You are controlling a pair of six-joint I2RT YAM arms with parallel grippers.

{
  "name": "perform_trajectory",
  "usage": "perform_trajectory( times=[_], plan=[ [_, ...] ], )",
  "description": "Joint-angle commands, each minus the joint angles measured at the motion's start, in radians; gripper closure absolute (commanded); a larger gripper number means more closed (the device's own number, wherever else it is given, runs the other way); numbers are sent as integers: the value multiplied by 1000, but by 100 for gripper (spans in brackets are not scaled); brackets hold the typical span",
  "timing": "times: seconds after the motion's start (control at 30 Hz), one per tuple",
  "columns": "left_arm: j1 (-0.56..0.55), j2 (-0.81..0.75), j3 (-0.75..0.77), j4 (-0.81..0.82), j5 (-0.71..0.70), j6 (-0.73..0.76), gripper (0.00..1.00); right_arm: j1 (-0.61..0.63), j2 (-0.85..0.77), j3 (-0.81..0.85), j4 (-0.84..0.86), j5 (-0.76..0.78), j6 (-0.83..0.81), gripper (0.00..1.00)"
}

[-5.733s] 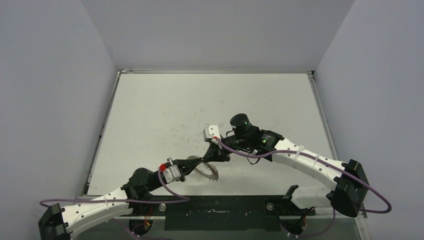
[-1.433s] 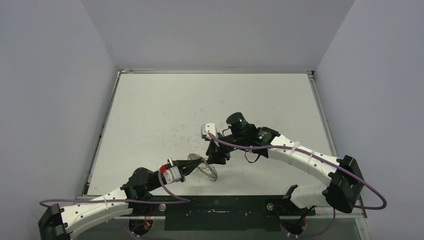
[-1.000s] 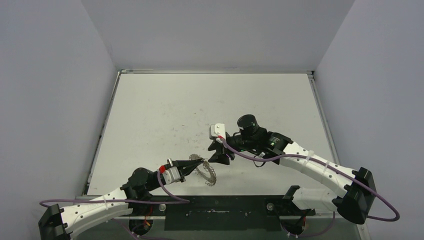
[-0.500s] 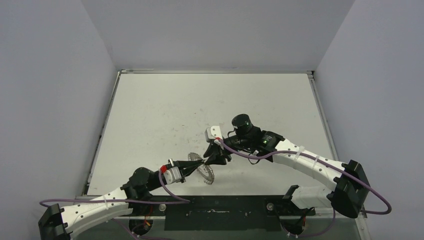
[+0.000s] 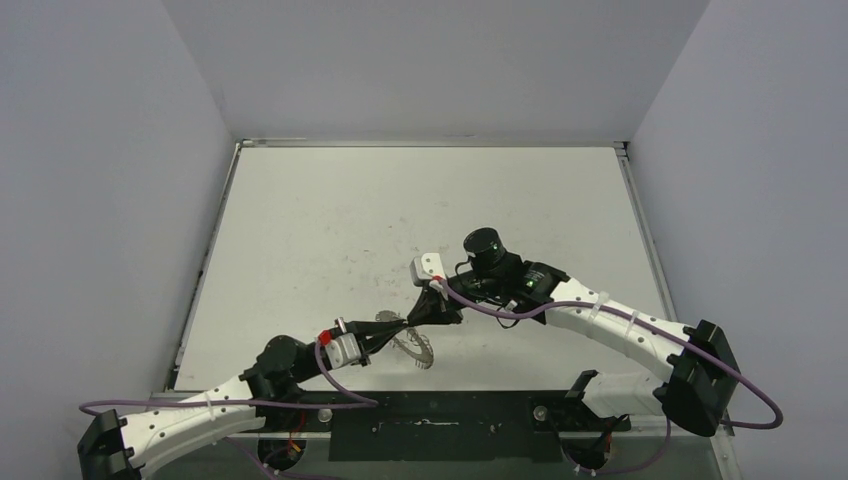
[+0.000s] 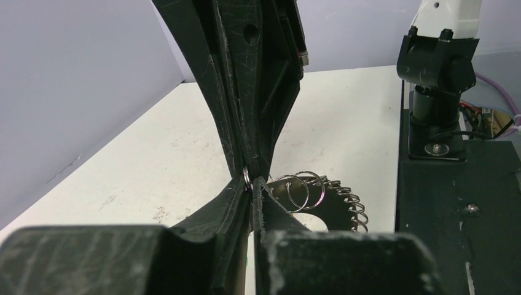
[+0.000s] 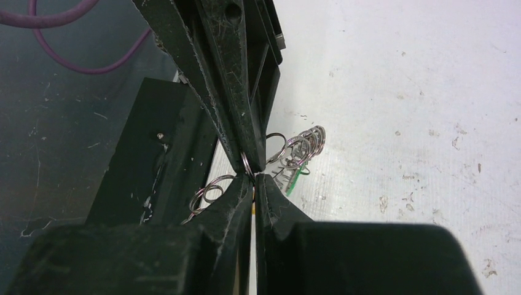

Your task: Put the keys on the keyring

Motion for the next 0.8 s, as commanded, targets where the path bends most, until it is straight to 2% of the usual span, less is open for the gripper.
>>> perform_trajectory(
  times=[0.0,0.1,0.2,0.5,0.63,0.77],
  plan=[
    [-1,-48,46,-7,-20,6,91,1,-20,46,-30,38,-16,100],
    [-1,-77,77,-104,-24,16,80,2,-16,87,-133,93,-43,100],
    [-1,-94,118,-218,-32,32,75,7,-3,147,-252,154,-57,100],
    [-1,19,310,-585,-112,57,72,100,139,392,-572,441,-55,100],
    [-1,104,373,-671,-90,90,70,135,213,461,-636,483,-41,100],
    [-1,164,391,-662,-80,104,70,149,236,475,-629,480,-33,100]
  ],
)
